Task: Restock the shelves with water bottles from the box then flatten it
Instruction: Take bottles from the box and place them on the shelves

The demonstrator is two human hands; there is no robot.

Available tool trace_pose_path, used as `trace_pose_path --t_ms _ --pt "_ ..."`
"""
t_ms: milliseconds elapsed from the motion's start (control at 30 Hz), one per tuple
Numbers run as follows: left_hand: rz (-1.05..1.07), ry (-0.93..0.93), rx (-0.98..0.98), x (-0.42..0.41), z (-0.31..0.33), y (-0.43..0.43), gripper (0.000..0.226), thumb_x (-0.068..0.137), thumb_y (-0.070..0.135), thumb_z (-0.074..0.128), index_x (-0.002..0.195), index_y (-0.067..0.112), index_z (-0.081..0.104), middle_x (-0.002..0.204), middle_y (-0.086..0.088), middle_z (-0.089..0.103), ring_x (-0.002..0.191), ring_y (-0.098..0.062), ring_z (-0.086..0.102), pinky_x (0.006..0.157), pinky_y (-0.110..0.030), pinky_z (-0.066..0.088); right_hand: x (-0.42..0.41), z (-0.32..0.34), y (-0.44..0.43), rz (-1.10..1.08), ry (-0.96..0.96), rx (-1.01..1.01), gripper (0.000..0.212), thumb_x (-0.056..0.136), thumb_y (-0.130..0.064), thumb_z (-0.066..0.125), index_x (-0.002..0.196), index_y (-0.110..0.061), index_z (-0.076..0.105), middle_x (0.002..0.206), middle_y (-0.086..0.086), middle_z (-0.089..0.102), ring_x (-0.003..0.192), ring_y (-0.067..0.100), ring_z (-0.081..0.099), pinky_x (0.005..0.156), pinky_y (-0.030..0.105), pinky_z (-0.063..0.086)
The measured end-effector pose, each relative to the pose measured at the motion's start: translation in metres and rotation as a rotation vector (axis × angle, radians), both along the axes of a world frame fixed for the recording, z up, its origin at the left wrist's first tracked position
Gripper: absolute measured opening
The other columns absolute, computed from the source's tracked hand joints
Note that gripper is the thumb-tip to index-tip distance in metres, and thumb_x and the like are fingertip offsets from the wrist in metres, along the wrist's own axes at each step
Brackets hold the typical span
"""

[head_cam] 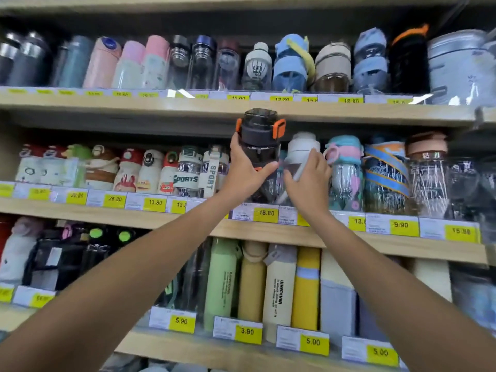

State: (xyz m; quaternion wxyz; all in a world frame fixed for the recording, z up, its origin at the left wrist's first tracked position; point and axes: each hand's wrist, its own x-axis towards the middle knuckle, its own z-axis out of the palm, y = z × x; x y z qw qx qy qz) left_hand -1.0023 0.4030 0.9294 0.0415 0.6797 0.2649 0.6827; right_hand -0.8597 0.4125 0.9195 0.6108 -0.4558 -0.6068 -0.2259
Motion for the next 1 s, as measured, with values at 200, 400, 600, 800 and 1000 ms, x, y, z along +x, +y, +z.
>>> trace_pose_path --t_ms 200,400,600,800,1000 --pt "0.147 0.156 -0.103 0.0 -0.012 0.019 0.111 0.068 0.059 0.07 0.147 0.03 -0.002 0.15 0.0 0.03 0.132 -0.02 0.041 0.106 -0.046 0.039 -0.003 -0.013 0.012 -0.116 0.029 0.026 0.088 0.085 -0.043 0.062 0.147 0.0 0.017 0.151 0.019 0.024 0.133 0.038 0.028 0.107 0.043 0.027" --pt "0.221 0.176 -0.257 -0.007 -0.001 0.038 0.099 0.078 0.058 0.062 0.147 0.014 0.007 0.138 -0.005 0.046 0.123 -0.027 0.049 0.097 -0.04 0.043 -0.007 -0.016 0.017 -0.138 0.058 0.029 0.083 0.081 -0.03 0.061 0.146 -0.003 0.017 0.153 0.014 0.021 0.128 0.037 0.031 0.1 0.044 0.033" --pt "0.148 0.221 -0.355 -0.016 0.005 0.051 0.09 0.078 0.061 0.062 0.142 0.014 0.02 0.135 -0.006 0.049 0.123 -0.026 0.049 0.103 -0.039 0.041 -0.009 -0.017 0.02 -0.162 0.08 0.035 0.08 0.078 -0.027 0.061 0.143 -0.003 0.022 0.149 0.013 0.025 0.125 0.037 0.033 0.095 0.044 0.037" --pt "0.129 0.2 -0.372 -0.015 -0.002 0.057 0.114 0.047 0.086 0.054 0.142 0.034 0.02 0.138 -0.001 0.049 0.121 -0.025 0.052 0.101 -0.046 0.043 -0.007 -0.018 0.023 -0.151 0.069 0.023 0.07 0.078 -0.029 0.062 0.135 -0.002 0.032 0.144 0.015 0.029 0.122 0.036 0.035 0.096 0.043 0.035" --pt "0.151 0.259 -0.39 -0.015 -0.006 0.046 0.113 0.053 0.083 0.048 0.145 0.027 0.017 0.135 -0.001 0.053 0.119 -0.026 0.053 0.1 -0.046 0.044 -0.005 -0.023 0.019 -0.144 0.03 0.025 0.074 0.085 -0.037 0.061 0.141 -0.002 0.027 0.149 0.018 0.025 0.131 0.036 0.029 0.103 0.044 0.033"
